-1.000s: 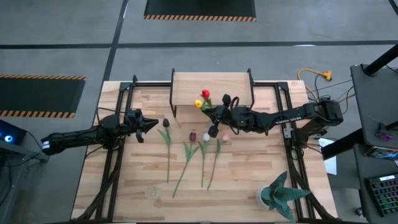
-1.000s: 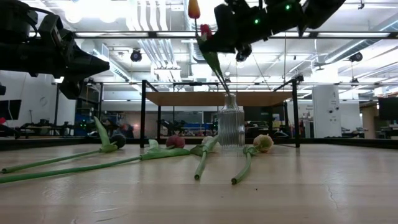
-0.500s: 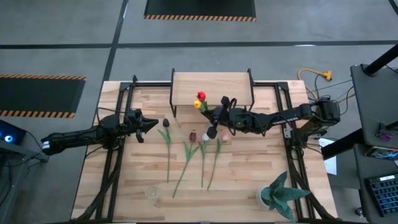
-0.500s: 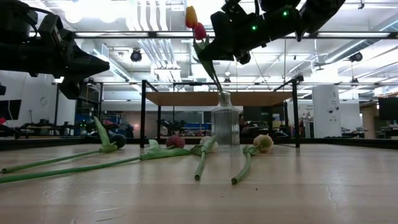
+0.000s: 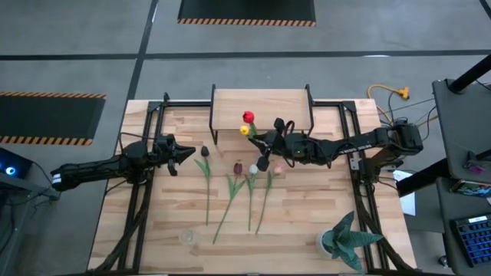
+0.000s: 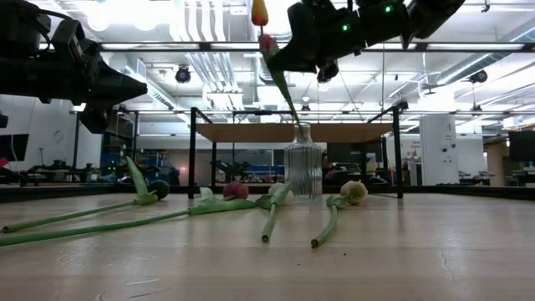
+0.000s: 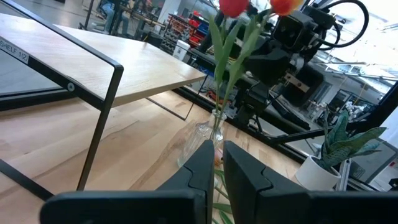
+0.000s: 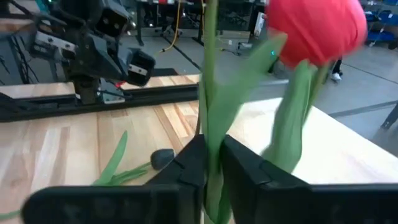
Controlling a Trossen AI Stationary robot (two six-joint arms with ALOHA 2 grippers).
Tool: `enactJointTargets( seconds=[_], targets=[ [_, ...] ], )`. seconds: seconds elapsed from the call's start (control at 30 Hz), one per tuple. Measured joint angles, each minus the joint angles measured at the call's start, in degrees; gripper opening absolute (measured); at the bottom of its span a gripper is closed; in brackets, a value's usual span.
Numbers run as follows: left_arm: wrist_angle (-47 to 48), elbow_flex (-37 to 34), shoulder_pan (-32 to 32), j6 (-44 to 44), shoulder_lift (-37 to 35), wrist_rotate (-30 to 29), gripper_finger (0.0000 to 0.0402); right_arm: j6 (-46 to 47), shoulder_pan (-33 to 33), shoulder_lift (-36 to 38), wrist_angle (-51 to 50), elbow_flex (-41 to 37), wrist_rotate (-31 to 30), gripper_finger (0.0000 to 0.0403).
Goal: Pick and place flowers into a vace then onto a shelf
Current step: Put the yellow flower into the top transparent vase, then put the pink tulip into the top transparent vase
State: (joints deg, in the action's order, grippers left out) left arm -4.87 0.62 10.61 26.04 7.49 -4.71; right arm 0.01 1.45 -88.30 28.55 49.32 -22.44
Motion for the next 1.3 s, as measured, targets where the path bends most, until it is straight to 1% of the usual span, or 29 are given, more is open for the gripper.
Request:
enactJointTargets(
  seconds=[0.33, 0.43, 0.57, 0.7, 0.8, 0.93, 1.1, 1.3],
  targets=[
    [-0.01, 0.0, -0.01, 0.0, 0.0, 0.0, 0.0017, -0.54, -0.11, 3.01, -3.11, 0.0, -0.01, 0.0176],
    [-0.01, 0.0, -0.02, 0.0, 0.0, 0.0, 0.0017, -2.07, -0.43, 4.41, -3.05, 0.0, -0.04, 0.0203],
    [-0.01, 0.0, -0.01, 0.0, 0.0, 0.0, 0.0017, -2.49, -1.01, 6.39, -3.73, 0.0, 0.01, 0.0226],
    [0.0, 0.0, 0.0, 0.0, 0.0, 0.0, 0.0017, -0.89, -1.41, 8.77, -8.76, 0.0, -0.03, 0.0238],
    [-0.01, 0.0, 0.0, 0.0, 0.0, 0.02, 0.0017, 3.25, -2.04, 10.75, -12.77, 0.0, -0.02, 0.0242],
    [0.01, 0.0, 0.0, 0.0, 0.0, 0.02, 0.0017, 11.82, -3.82, 13.97, -18.11, 0.0, -0.05, 0.0237],
    [0.0, 0.0, -0.01, 0.0, 0.0, 0.0, 0.0017, 21.82, -7.59, 18.05, -23.48, 0.0, -0.05, 0.0223],
    [0.32, 0.0, 0.0, 0.0, 0.0, 0.0, 0.0017, 32.18, -11.32, 20.11, -29.1, 0.0, -0.02, 0.0211]
  ],
)
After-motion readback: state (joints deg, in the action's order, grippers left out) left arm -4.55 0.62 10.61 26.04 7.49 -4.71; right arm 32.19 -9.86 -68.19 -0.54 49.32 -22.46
